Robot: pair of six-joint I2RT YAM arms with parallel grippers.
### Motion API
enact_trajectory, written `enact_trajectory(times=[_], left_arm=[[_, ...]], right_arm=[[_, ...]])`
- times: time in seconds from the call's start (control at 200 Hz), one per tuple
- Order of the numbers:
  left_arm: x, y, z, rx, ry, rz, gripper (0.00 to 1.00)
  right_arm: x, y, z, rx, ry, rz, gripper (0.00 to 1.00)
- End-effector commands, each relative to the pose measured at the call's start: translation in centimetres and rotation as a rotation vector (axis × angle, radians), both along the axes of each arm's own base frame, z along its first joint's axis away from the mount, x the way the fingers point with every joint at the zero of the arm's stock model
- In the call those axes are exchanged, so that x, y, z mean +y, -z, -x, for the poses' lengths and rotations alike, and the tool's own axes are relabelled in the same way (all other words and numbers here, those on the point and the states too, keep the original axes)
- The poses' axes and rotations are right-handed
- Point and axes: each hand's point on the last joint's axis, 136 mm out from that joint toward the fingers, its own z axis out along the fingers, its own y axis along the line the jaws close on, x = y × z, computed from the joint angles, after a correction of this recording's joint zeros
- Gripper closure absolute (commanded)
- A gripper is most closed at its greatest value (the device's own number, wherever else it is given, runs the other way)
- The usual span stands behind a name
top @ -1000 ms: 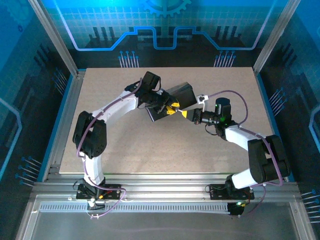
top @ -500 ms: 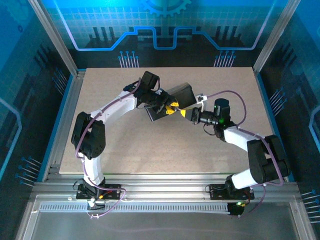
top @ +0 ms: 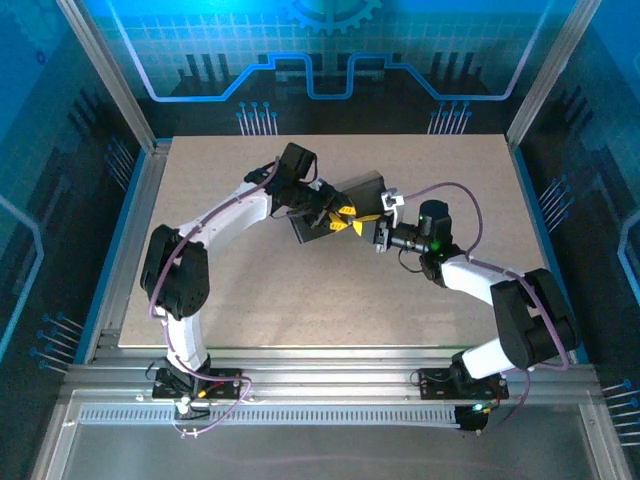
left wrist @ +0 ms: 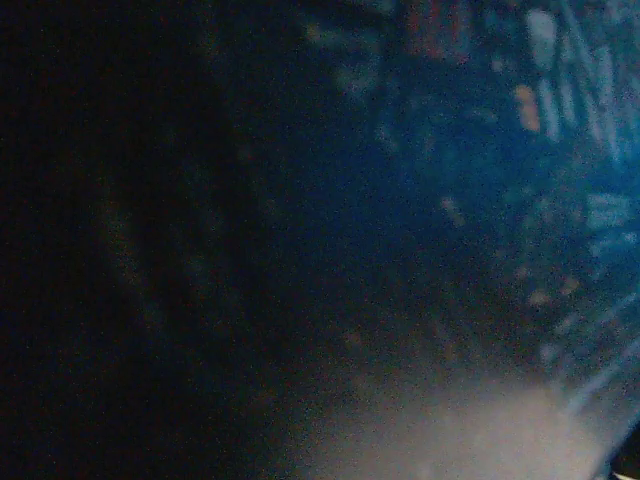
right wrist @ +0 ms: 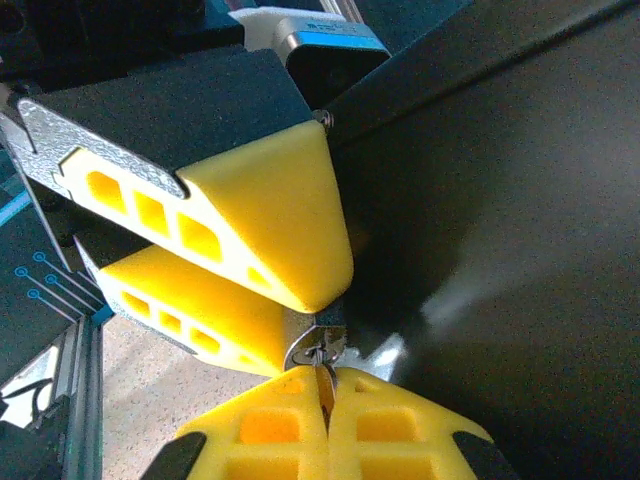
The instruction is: Unlock a padlock with a key
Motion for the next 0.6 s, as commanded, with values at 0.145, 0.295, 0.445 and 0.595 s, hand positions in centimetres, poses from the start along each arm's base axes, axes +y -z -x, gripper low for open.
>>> enact_trajectory(times=[0.145, 0.295, 0.445, 0.595], left_arm=[[-2.1, -4.2, 2.5, -0.098, 0.139, 0.114, 1.00], [0.3, -3.4, 1.0, -0.096, 0.037, 0.055, 1.00], [2.0, -2.7, 0.0, -0.088, -0.024, 0.033, 1.00], [2.2, -2.5, -0.1, -0.088, -0.025, 0.030, 1.00]], right_arm=[[4.6, -5.7, 1.7, -0.191, -0.174, -0.079, 0.97], [4.1, -4.4, 2.5, -0.134, -0.189, -0.013, 0.71], [2.2, -2.8, 2.8, -0.069, -0.162, 0.028, 0.62], [0.3, -2.1, 2.6, -0.027, -0.115, 0.062, 0.57]])
